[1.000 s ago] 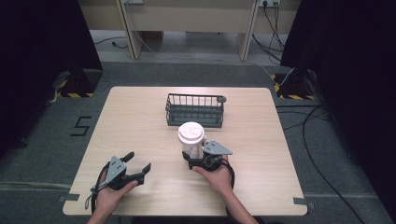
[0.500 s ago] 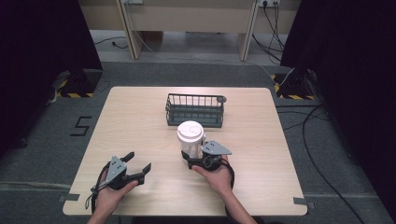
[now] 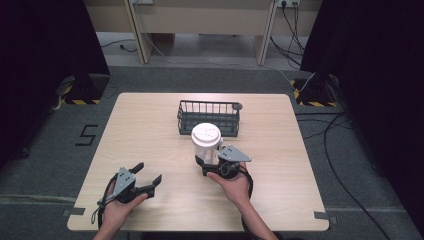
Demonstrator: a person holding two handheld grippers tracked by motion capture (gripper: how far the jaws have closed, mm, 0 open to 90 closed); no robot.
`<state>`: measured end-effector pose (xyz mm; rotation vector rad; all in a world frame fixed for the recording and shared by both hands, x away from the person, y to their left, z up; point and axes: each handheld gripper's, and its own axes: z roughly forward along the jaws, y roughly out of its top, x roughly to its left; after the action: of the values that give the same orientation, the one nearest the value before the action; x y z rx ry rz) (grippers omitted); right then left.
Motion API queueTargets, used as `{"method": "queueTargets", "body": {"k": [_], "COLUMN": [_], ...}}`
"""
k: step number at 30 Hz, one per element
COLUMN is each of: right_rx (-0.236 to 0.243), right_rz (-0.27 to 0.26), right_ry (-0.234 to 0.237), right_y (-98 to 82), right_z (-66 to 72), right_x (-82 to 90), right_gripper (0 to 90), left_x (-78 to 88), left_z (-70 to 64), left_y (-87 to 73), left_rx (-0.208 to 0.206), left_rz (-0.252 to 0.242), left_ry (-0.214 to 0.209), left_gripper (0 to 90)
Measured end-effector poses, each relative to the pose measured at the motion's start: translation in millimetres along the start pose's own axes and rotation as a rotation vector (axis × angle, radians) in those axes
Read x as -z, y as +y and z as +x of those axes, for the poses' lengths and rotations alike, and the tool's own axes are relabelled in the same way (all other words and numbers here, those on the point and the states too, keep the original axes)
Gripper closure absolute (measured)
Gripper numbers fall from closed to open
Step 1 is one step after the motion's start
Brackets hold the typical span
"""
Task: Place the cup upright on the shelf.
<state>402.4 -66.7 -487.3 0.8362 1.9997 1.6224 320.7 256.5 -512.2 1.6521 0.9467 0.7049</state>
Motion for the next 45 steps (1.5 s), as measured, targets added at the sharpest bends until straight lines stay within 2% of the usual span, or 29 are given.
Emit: {"method": "queueTargets", "body": {"k": [45], "right_rx": [-0.002], "right_rz": [0.003], "right_ry": [-0.086], "right_y": [26.9], "right_z": [-29.0], "right_x": [-0.3], "right_gripper": [18.8], "left_x": [-0.5], "left_z": [0.5], "left_y": [0.5], "left_rx": [0.006], "left_rz": [-0.006], "left_ry": [-0.001], "left_gripper": [17.2]}}
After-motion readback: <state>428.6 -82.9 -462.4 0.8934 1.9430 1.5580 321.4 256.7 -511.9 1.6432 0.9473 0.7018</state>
